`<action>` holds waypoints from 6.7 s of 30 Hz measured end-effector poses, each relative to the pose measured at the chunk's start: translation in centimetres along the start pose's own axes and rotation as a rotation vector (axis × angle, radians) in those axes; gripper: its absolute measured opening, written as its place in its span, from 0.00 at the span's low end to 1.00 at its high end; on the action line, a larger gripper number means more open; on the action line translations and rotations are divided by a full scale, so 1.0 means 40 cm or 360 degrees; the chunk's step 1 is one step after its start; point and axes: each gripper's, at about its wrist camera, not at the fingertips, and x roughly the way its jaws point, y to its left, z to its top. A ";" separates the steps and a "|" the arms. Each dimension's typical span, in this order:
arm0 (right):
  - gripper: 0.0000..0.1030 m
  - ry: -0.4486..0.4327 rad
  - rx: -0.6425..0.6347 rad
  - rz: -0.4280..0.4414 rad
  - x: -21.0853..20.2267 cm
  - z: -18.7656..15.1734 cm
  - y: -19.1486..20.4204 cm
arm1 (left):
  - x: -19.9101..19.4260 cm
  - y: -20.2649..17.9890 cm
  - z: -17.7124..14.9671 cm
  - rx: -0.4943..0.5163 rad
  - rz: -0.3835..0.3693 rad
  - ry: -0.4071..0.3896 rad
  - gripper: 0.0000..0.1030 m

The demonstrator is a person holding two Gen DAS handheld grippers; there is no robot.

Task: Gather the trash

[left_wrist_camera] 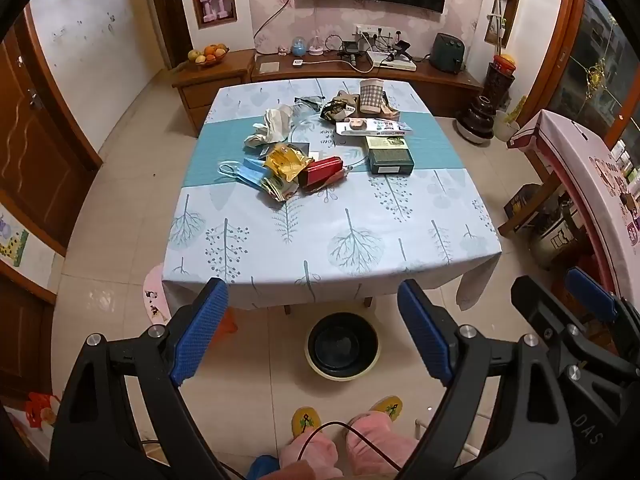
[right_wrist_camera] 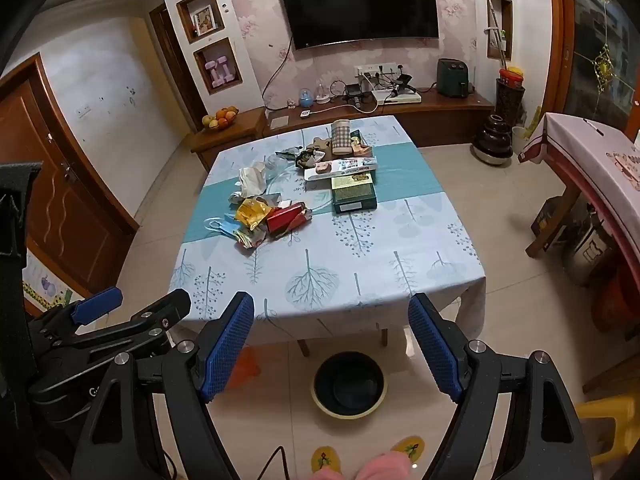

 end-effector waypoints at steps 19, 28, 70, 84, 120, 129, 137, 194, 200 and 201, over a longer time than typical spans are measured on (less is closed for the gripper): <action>0.78 0.0005 0.0006 0.0002 -0.004 -0.006 -0.003 | -0.004 -0.009 -0.011 0.0001 -0.0030 0.0008 0.76; 0.78 0.0004 0.0006 0.0009 -0.005 -0.009 -0.001 | -0.015 -0.006 -0.011 0.0010 -0.0039 0.0010 0.76; 0.78 0.0086 0.0070 0.0030 0.060 -0.031 -0.032 | 0.057 0.000 -0.018 -0.0071 -0.0053 0.0064 0.76; 0.78 0.0108 0.0056 0.0056 0.071 -0.008 -0.080 | 0.123 -0.015 -0.008 -0.0057 -0.0011 0.0129 0.76; 0.78 0.0266 0.0069 0.0113 0.550 0.328 0.181 | 0.551 0.428 0.307 -0.0281 -0.0068 0.0352 0.76; 0.78 0.0401 0.0373 0.0044 0.869 0.364 0.227 | 0.780 0.474 0.391 -0.0095 -0.0243 0.0431 0.76; 0.78 0.0495 0.0724 0.0045 1.093 0.332 0.130 | 0.921 0.397 0.441 0.0036 -0.0325 0.0445 0.76; 0.29 0.0368 0.0613 0.0308 0.672 0.062 -0.157 | 0.503 0.095 0.173 0.0084 -0.0509 0.0247 0.09; 0.29 0.0441 0.0434 0.0299 0.599 -0.077 -0.226 | 0.466 0.010 -0.023 0.0026 -0.0446 0.0281 0.09; 0.29 0.0447 0.0415 0.0295 0.599 -0.093 -0.231 | 0.465 -0.002 -0.058 0.0033 -0.0426 0.0288 0.09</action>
